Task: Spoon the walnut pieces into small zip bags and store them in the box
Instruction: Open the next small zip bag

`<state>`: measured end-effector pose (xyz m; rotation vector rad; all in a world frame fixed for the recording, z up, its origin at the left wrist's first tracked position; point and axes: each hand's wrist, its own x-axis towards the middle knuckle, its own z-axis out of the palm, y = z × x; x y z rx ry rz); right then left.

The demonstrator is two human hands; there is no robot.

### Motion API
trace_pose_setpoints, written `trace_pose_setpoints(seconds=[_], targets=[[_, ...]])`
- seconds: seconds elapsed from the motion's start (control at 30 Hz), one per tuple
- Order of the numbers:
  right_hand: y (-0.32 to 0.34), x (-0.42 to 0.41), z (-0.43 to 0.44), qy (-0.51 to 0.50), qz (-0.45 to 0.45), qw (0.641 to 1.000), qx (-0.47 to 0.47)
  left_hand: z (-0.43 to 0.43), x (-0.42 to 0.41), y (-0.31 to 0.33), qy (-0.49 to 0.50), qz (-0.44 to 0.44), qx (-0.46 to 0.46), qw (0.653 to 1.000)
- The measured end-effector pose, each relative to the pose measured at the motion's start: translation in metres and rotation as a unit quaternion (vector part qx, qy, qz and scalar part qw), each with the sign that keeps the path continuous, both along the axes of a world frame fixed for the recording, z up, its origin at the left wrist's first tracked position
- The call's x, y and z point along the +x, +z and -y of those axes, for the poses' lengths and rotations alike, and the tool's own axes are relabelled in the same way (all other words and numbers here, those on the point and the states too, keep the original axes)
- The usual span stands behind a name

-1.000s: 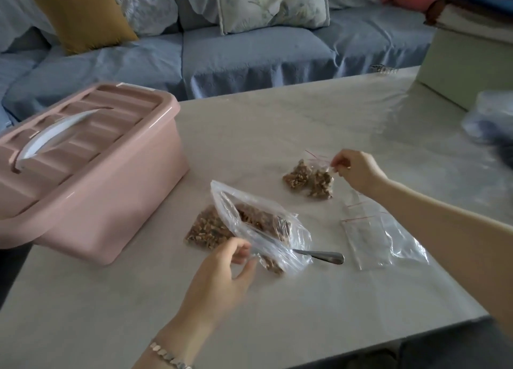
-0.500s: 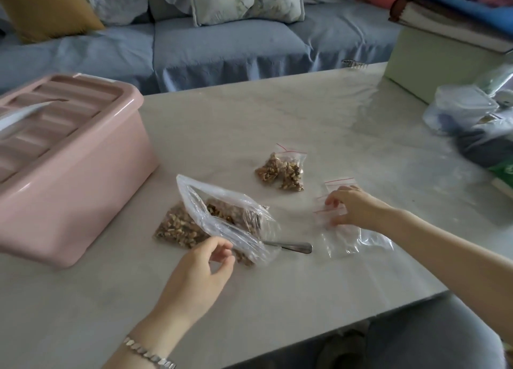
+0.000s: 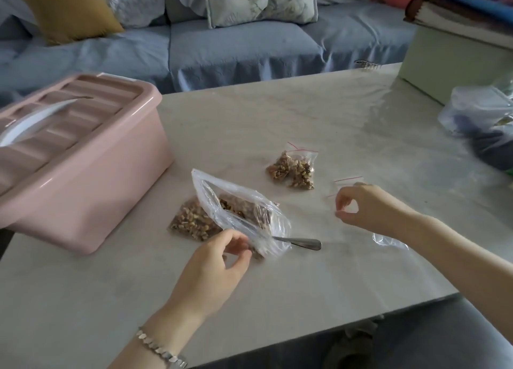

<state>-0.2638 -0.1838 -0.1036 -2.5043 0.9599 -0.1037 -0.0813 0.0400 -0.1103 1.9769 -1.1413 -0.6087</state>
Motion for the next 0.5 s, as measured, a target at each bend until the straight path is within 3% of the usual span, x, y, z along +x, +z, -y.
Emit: trace_pose_setpoints(seconds=[0.07, 0.2, 0.33, 0.5], targets=[[0.019, 0.002, -0.025, 0.001, 0.089, 0.995, 0.043, 0.003, -0.006, 0.009, 0.0, -0.04, -0.02, 0.999], [0.037, 0.019, -0.078, 0.04, 0.169, 0.975, 0.136, 0.013, -0.018, 0.021, -0.046, -0.147, -0.034, 0.987], [0.037, 0.039, -0.103, 0.051, 0.199, 0.965, 0.163, 0.013, -0.015, 0.022, -0.041, -0.152, -0.079, 0.984], [0.038, 0.051, -0.105, 0.009, 0.194, 0.918, 0.345, -0.005, 0.0, 0.022, -0.034, -0.101, -0.06, 0.993]])
